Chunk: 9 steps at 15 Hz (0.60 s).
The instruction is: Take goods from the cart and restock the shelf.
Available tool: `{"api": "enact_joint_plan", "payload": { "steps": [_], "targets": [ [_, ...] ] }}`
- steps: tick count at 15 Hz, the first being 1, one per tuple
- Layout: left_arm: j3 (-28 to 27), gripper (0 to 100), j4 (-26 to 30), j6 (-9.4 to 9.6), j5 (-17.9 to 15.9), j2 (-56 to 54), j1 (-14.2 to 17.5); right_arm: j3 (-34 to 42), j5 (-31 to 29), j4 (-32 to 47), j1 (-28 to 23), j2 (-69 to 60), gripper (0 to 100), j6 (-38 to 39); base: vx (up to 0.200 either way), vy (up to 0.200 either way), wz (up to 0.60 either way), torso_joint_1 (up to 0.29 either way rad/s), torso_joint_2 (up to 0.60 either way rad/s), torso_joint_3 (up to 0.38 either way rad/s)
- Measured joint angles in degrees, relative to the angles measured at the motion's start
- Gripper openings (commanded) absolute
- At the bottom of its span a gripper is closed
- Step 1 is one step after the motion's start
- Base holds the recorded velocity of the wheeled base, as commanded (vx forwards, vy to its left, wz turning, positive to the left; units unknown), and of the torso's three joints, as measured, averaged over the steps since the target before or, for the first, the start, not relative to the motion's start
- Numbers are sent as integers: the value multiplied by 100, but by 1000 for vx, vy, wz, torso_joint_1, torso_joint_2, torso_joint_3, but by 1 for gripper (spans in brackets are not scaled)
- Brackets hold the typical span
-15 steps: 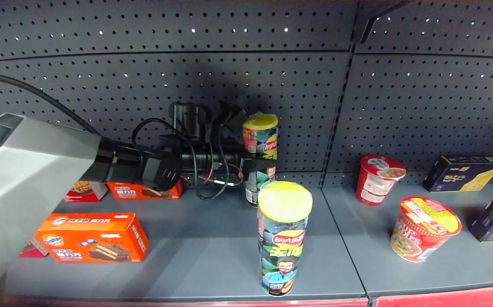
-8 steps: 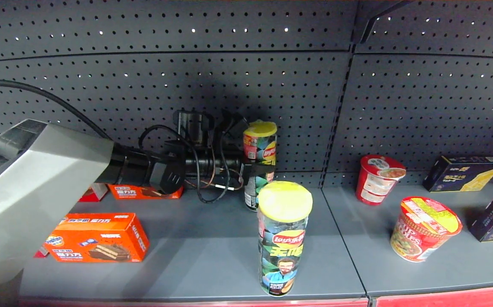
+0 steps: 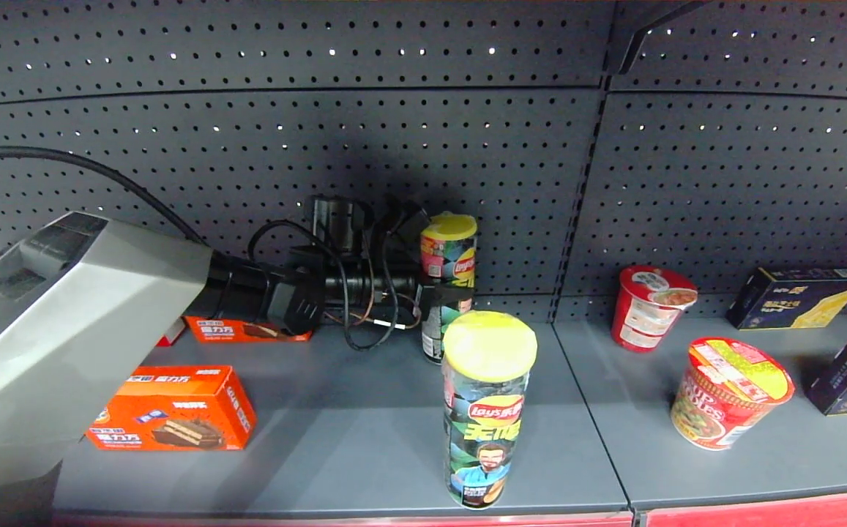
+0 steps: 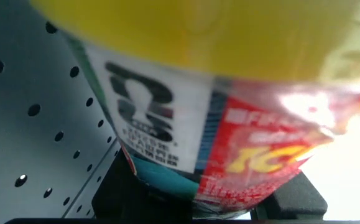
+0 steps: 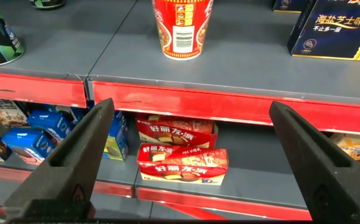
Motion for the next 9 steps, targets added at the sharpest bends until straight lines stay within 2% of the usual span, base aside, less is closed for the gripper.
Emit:
{"api": "enact_joint_plan", "payload": {
  "steps": [1,2,9],
  "targets": [
    [2,0,-88,0,2,7,0,0,0,0,0,0,100,2,0,0,0,0,0,0],
    [17,100,-144,0,2,7,4,0,0,0,0,0,100,2,0,0,0,0,0,0],
    [61,100,-169,-10,28,5,59,0,0,-2,0,0,100,5,0,0,0,0,0,0]
  ]
}}
